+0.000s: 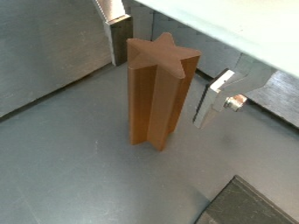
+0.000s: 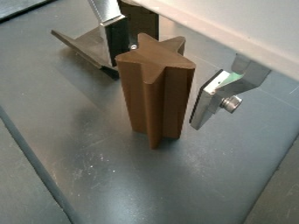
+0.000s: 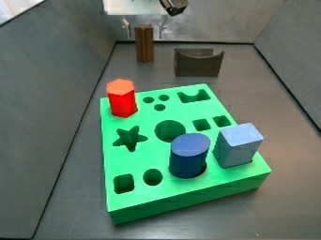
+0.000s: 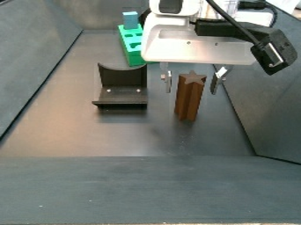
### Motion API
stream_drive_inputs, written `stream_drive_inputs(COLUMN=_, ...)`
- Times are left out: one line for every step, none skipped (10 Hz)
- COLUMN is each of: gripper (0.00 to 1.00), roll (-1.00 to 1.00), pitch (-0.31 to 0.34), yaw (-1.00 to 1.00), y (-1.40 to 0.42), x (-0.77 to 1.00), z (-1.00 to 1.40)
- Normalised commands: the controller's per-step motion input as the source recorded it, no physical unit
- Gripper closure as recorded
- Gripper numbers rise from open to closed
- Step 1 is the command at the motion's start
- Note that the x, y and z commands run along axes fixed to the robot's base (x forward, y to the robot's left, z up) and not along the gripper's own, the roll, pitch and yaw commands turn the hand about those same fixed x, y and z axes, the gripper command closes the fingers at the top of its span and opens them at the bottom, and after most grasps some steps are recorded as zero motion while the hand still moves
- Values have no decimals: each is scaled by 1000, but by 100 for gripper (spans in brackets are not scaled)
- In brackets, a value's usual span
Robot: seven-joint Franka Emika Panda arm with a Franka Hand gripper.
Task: Pick up the star object. Move up. Move to above the board. Insert the star object.
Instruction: Pick up the star object, then move up.
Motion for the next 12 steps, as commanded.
stream_drive_inputs(gripper=100, roll=0, pitch=0, yaw=0, y=0, x=0, z=0)
stream_drive_inputs(gripper=100, roll=0, pitch=0, yaw=0, y=0, x=0, z=0)
stream_drive_inputs(gripper=100, roll=0, pitch=0, yaw=0, y=0, x=0, z=0)
stream_drive_inputs(gripper=100, roll=0, pitch=0, yaw=0, y=0, x=0, z=0)
stream_drive_inputs(gripper=100, roll=0, pitch=0, yaw=0, y=0, x=0, z=0)
stream_drive_inputs(gripper=100, roll=0, pitch=0, yaw=0, y=0, x=0, z=0)
stream_drive_inputs(gripper=100, roll=0, pitch=0, yaw=0, y=0, x=0, z=0)
stream_drive_inputs(gripper=100, roll=0, pitch=0, yaw=0, y=0, x=0, z=0)
stream_drive_inputs(gripper=100, roll=0, pitch=0, yaw=0, y=0, x=0, z=0)
stream_drive_inputs(gripper=100, roll=0, pitch=0, yaw=0, y=0, x=0, z=0)
stream_drive_inputs(gripper=100, roll=0, pitch=0, yaw=0, y=0, x=0, z=0)
stream_drive_inputs(gripper=100, roll=0, pitch=0, yaw=0, y=0, x=0, z=833)
